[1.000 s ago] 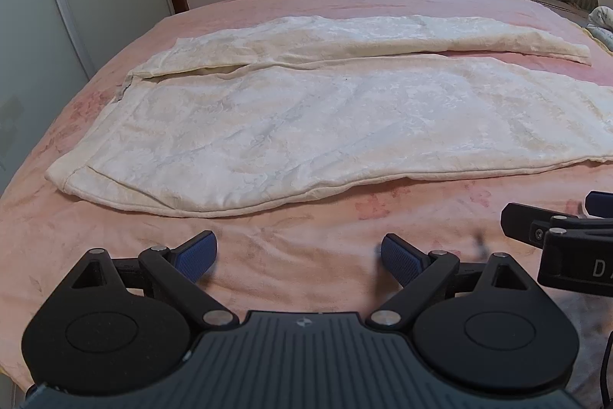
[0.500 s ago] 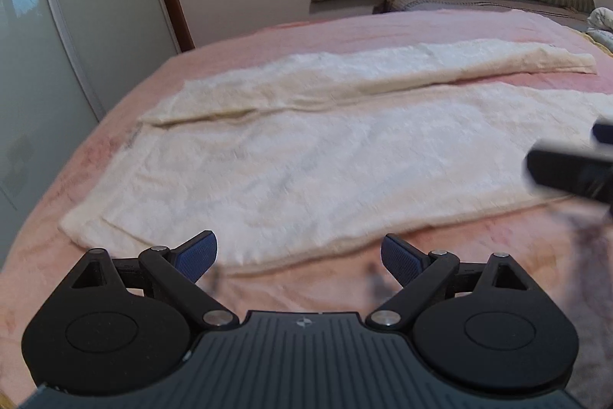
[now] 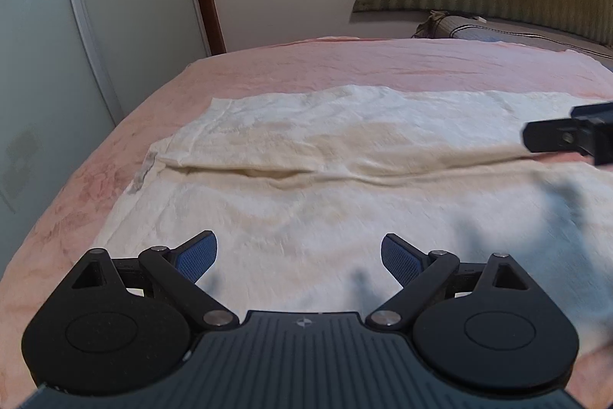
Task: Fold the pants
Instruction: 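Move the right tool to the pants waistband edge and close on it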
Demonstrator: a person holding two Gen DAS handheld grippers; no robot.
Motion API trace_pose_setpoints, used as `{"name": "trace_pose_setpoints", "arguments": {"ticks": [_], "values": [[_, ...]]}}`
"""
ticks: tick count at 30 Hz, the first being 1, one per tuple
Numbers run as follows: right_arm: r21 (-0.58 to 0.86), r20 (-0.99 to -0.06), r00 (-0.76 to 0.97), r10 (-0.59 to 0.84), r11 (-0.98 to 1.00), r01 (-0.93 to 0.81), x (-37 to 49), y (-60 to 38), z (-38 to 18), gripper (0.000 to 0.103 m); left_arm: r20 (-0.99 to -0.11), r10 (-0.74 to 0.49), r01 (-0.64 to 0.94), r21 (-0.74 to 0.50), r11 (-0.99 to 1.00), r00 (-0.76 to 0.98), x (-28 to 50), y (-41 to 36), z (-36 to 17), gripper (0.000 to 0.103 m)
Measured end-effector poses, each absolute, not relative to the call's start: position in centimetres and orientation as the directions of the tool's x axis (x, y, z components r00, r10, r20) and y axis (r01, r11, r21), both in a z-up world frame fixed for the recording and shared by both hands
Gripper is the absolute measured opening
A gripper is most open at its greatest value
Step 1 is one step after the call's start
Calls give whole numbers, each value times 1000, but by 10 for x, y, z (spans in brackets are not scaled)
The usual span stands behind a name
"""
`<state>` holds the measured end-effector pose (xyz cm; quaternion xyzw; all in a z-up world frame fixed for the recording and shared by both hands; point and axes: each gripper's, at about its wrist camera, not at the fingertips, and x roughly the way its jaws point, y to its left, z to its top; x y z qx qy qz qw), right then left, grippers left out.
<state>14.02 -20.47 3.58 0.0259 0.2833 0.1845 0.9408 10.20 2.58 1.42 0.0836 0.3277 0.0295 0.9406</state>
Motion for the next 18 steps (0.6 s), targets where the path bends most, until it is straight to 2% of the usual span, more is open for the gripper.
{"name": "trace_pose_setpoints", "arguments": {"ticks": [4, 6, 7, 8, 10, 12, 13, 16, 18], "values": [[67, -679, 663, 315, 926, -371, 221, -165, 47, 103, -571, 173, -67, 201, 977, 803, 136, 40, 10, 95], [-38, -677, 682, 276, 912, -407, 251, -140, 57, 103, -557, 203, -103, 206, 973, 805, 151, 49, 6, 95], [-71, -638, 709, 300, 894, -442, 264, -132, 61, 103, -559, 213, -118, 201, 972, 802, 158, 54, 2, 95], [-71, -600, 725, 340, 879, -471, 274, -127, 64, 103, -564, 217, -130, 192, 973, 797, 164, 58, -1, 95], [32, -541, 692, 477, 835, -550, 306, -120, 64, 103, -580, 214, -145, 163, 976, 786, 171, 67, -8, 95], [134, -639, 563, 524, 797, -589, 355, -102, 53, 103, -602, 205, -147, 144, 979, 772, 177, 73, -16, 95], [128, -686, 522, 506, 791, -599, 373, -91, 45, 103, -610, 200, -145, 139, 980, 767, 178, 75, -20, 95], [-32, -711, 557, 429, 772, -635, 402, -63, 25, 103, -615, 192, -138, 135, 981, 765, 180, 77, -26, 97], [-60, -736, 542, 406, 758, -650, 421, -52, 12, 102, -611, 192, -131, 144, 981, 768, 178, 74, -29, 100]]}}
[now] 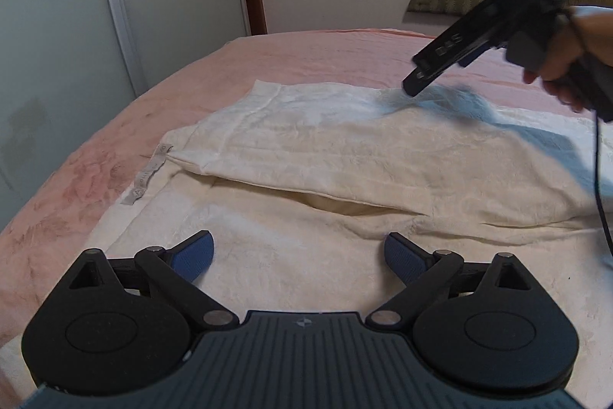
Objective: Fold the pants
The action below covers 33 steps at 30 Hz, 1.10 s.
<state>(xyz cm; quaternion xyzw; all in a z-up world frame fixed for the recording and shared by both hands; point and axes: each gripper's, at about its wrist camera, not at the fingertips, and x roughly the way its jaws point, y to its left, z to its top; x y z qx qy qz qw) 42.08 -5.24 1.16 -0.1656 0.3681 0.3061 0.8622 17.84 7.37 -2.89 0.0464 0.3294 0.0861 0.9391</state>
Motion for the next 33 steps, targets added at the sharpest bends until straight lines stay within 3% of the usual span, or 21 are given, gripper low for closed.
{"name": "trace_pose_setpoints", "arguments": {"ticks": [2, 3, 4, 5, 6, 7, 10, 15, 19, 24, 29, 32, 33], "values": [[-37, -763, 494, 417, 735, -677, 437, -48, -2, 82, -612, 183, -119, 145, 982, 769, 178, 72, -30, 102], [-19, -776, 459, 431, 712, -702, 447, -44, -8, 58, -614, 179, -116, 142, 983, 769, 179, 72, -31, 103], [9, -784, 423, 454, 690, -724, 452, -43, -13, 48, -616, 177, -115, 138, 984, 768, 179, 72, -32, 103], [42, -782, 395, 482, 673, -739, 457, -43, -16, 44, -619, 173, -115, 132, 984, 766, 181, 74, -32, 103], [69, -778, 371, 507, 657, -751, 459, -42, -16, 31, -621, 172, -116, 129, 985, 765, 181, 75, -33, 103], [104, -775, 336, 535, 633, -768, 461, -41, -15, 25, -622, 171, -117, 128, 985, 764, 182, 75, -33, 103], [81, -776, 324, 542, 595, -800, 453, -42, -14, 13, -619, 172, -117, 129, 985, 766, 181, 74, -33, 103], [-116, -707, 463, 535, 557, -822, 405, -39, 0, 11, -597, 216, -181, 119, 976, 773, 179, 84, -24, 99], [-331, -619, 585, 525, 501, -800, 349, -33, 12, 11, -576, 180, -238, -26, 971, 797, 183, 116, 7, 99], [-536, -540, 661, 521, 393, -747, 284, -27, 8, 11, -599, -49, -175, -310, 935, 799, 235, 161, 49, 98], [-607, -525, 672, 523, 324, -726, 250, -26, -10, 10, -616, -279, -164, -563, 810, 737, 302, 182, 50, 99], [-611, -526, 671, 522, 316, -726, 245, -27, -17, 10, -691, -269, -283, -574, 768, 670, 333, 189, 31, 92], [-610, -523, 672, 525, 320, -725, 246, -27, -18, 10, -716, -249, -330, -564, 757, 652, 339, 191, 24, 78]]}}
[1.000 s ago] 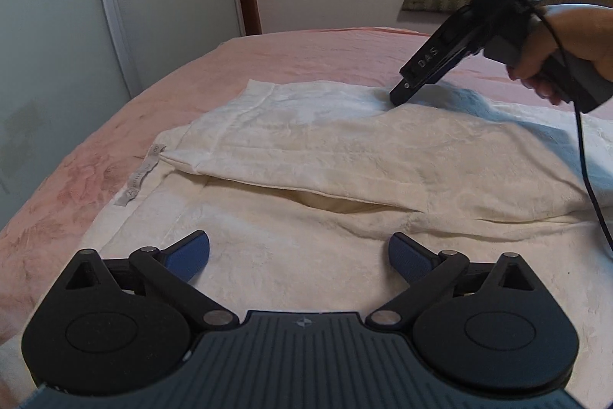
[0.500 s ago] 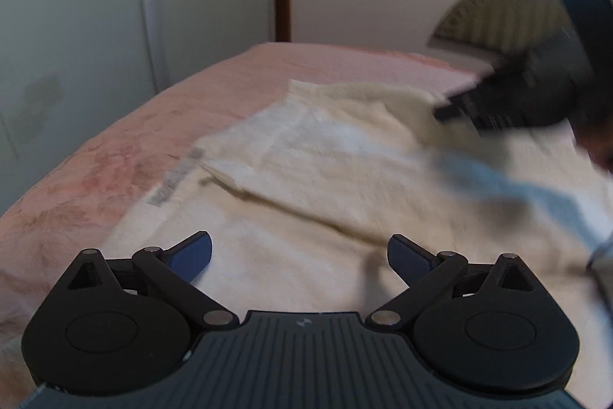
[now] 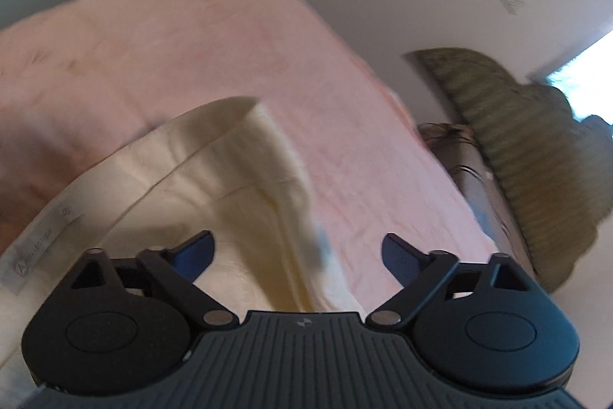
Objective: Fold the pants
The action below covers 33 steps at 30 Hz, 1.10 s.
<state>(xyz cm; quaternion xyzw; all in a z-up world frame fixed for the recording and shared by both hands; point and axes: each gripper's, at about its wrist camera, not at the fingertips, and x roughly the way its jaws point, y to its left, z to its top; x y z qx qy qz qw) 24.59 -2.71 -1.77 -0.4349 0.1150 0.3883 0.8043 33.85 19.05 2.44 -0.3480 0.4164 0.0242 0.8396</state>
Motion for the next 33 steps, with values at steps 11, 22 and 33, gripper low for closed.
{"name": "trace_pose_setpoints", "arguments": {"ticks": [11, 22, 33], "values": [[-615, -449, 744, 495, 432, -659, 238, -51, -17, 14, -633, -280, -312, -659, 685, 722, 306, 198, 18, 3], [-649, -521, 827, 211, 532, -544, 280, -132, -31, 32, -581, -269, -205, -621, 757, 768, 254, 187, 33, 3], [-640, -537, 814, 220, 523, -563, 195, -138, -17, 6, -561, -306, -124, -601, 790, 770, 177, 209, 27, 3]]}}
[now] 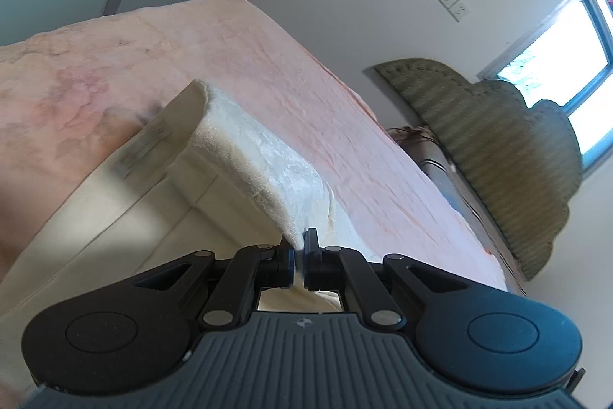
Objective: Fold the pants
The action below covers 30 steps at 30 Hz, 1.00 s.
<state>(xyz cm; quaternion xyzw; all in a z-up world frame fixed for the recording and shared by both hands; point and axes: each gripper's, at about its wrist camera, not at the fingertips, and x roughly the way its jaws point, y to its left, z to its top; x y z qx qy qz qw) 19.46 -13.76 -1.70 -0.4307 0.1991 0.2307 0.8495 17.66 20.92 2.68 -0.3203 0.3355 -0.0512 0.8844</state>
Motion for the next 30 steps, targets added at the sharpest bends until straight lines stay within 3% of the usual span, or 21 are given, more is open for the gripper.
{"name": "trace_pose_setpoints", "arguments": {"ticks": [6, 12, 17, 25, 30], "values": [[-578, -546, 787, 286, 552, -602, 106, -134, -1, 5, -556, -318, -84, -580, 810, 768, 125, 228, 26, 4], [-500, -579, 745, 330, 578, -645, 44, -122, -12, 5, -612, -294, -82, -510, 856, 734, 92, 233, 15, 3], [-432, -603, 717, 350, 612, -662, 23, -123, -24, 5, -680, -238, -129, -442, 888, 694, 83, 230, 0, 4], [-395, -605, 698, 383, 618, -680, 13, -121, -29, 5, -701, -145, -164, -355, 920, 698, 79, 227, -9, 5], [-384, -587, 720, 371, 655, -650, 14, -118, -40, 8, -695, -66, -144, -239, 960, 716, 75, 212, -9, 11]]}}
